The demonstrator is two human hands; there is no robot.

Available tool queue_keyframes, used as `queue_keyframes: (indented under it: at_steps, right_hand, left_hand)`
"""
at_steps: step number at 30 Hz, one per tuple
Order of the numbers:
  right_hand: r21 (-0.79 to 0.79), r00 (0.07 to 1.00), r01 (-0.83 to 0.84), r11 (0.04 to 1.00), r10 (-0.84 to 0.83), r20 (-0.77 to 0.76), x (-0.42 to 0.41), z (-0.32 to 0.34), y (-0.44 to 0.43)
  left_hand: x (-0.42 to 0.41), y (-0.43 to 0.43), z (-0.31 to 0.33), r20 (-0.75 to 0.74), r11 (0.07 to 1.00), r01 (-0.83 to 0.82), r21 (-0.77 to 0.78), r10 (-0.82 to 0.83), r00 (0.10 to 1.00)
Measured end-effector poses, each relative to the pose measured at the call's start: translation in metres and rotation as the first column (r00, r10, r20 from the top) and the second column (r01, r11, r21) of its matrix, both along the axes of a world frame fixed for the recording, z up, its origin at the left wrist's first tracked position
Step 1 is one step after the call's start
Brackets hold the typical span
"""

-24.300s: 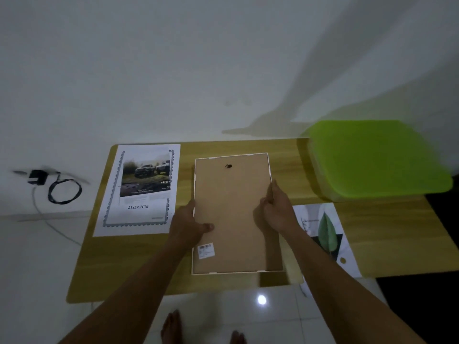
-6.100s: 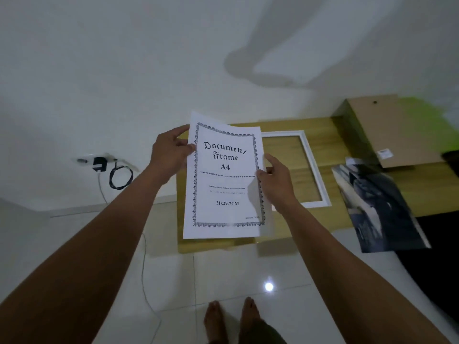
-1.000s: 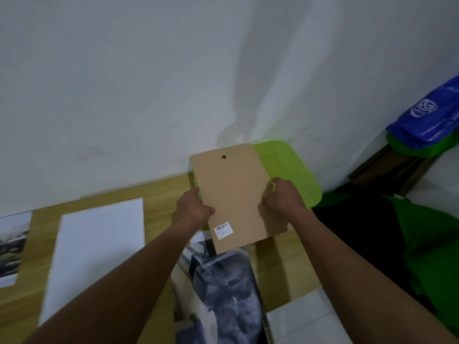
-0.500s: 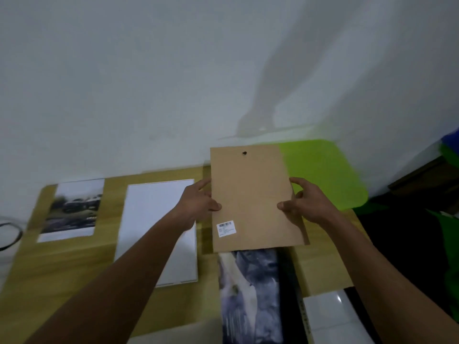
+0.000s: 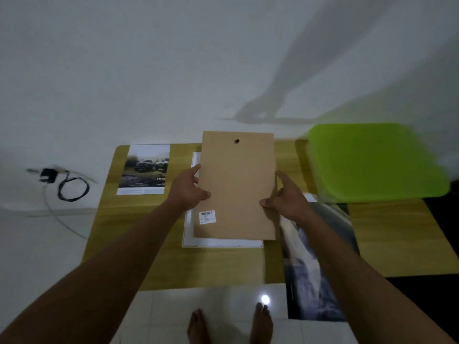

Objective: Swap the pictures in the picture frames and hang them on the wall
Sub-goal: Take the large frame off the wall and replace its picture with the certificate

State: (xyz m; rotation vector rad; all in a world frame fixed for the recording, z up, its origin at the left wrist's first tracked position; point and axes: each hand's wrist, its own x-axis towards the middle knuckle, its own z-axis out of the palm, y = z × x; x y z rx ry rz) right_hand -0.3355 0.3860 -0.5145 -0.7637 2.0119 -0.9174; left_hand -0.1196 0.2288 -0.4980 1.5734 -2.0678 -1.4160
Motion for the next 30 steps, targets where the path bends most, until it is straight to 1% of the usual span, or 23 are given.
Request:
queue_keyframes:
  at_steps: [2,5,10,13,16,18,21,26,28,30]
  right_hand:
    - [0.016,1.0,0.022,1.0,-0.023,0.016,0.016,-0.016,-0.007]
    - [0.02,0.999,0.041,0.999,-0.041,0.005,0.032,-0.039,-0.015]
    - [0.023,0.996,0.073,0.997,-0.072,-0.046,0.04,-0.057,-0.02]
    - [0.067,0.996,0.053,0.996,-0.047,-0.075,0.042,-0.062,-0.019]
    - [0.14,0.996,0.019,0.99,-0.007,-0.087,0.041,-0.068,-0.016]
    - [0.19,0.994,-0.016,0.982,0.036,-0.1,0.042,-0.067,-0.017]
    - [0.263,0.984,-0.076,0.962,0.115,-0.134,0.044,-0.063,-0.019]
    - [0.311,0.976,-0.119,0.943,0.169,-0.139,0.042,-0.057,-0.02]
    - [0.314,0.977,-0.125,0.941,0.171,-0.124,0.041,-0.052,-0.021]
    - [0.335,0.971,-0.159,0.929,0.209,-0.12,0.04,-0.049,-0.024]
  left_hand:
    - [0.013,-0.006,-0.014,0.039,0.999,0.015,-0.045,-0.014,0.999]
    - [0.026,-0.013,-0.03,0.094,0.986,0.065,-0.155,-0.051,0.994]
    - [0.032,-0.017,-0.05,0.086,0.975,0.077,-0.207,-0.06,0.994]
    - [0.035,-0.015,-0.059,0.099,0.977,0.075,-0.197,-0.056,0.993]
    - [0.035,-0.012,-0.063,0.114,0.986,0.085,-0.142,-0.069,0.991]
    - [0.035,-0.012,-0.065,0.148,0.988,0.104,-0.115,-0.086,0.985]
    - [0.034,-0.014,-0.067,0.219,0.985,0.127,-0.115,-0.1,0.971]
    - [0.028,-0.015,-0.067,0.304,0.98,0.159,-0.122,-0.116,0.945]
    - [0.026,-0.015,-0.067,0.31,0.983,0.14,-0.116,-0.097,0.946]
    - [0.025,-0.017,-0.069,0.29,0.987,0.111,-0.12,-0.072,0.954]
